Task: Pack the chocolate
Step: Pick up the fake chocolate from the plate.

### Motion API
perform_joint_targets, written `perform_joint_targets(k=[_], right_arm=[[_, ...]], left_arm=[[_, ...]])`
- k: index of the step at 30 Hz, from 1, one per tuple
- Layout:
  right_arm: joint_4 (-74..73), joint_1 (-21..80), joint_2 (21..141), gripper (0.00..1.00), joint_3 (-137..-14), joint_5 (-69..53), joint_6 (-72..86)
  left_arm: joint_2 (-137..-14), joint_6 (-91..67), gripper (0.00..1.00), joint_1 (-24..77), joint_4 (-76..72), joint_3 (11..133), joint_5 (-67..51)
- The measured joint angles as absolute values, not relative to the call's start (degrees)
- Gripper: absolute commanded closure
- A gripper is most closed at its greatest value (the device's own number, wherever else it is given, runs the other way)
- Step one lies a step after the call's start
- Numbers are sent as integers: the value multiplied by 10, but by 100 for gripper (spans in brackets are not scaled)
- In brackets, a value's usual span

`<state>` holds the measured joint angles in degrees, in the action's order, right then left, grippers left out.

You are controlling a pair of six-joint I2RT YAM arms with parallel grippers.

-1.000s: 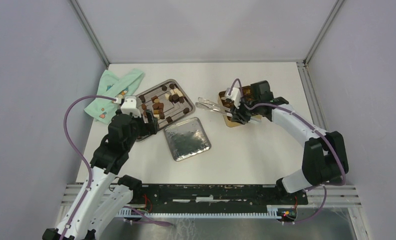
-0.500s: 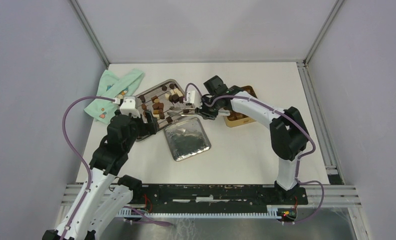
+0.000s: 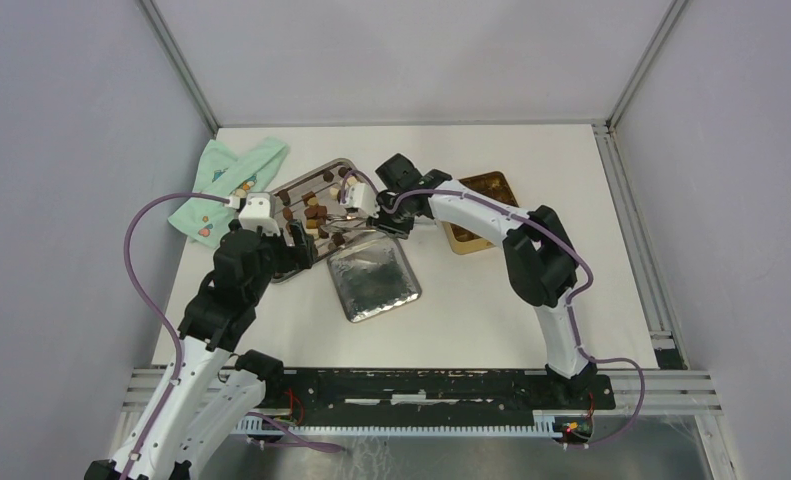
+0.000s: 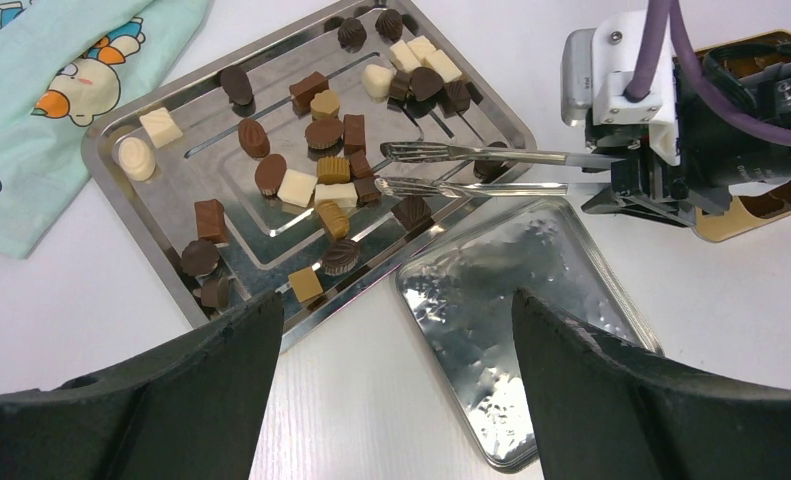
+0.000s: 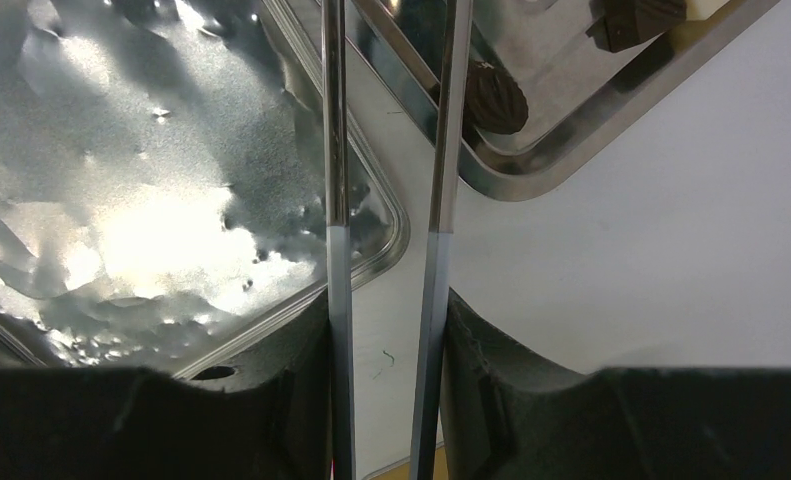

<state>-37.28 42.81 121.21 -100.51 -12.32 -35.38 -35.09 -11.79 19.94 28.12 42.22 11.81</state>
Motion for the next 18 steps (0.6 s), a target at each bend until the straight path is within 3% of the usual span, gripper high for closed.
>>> perform_joint_targets(k=[18], right_arm=[[-383, 442, 1240, 57, -1039, -115, -326]], left_arm=[[-351, -118, 11, 199, 281, 422, 118]])
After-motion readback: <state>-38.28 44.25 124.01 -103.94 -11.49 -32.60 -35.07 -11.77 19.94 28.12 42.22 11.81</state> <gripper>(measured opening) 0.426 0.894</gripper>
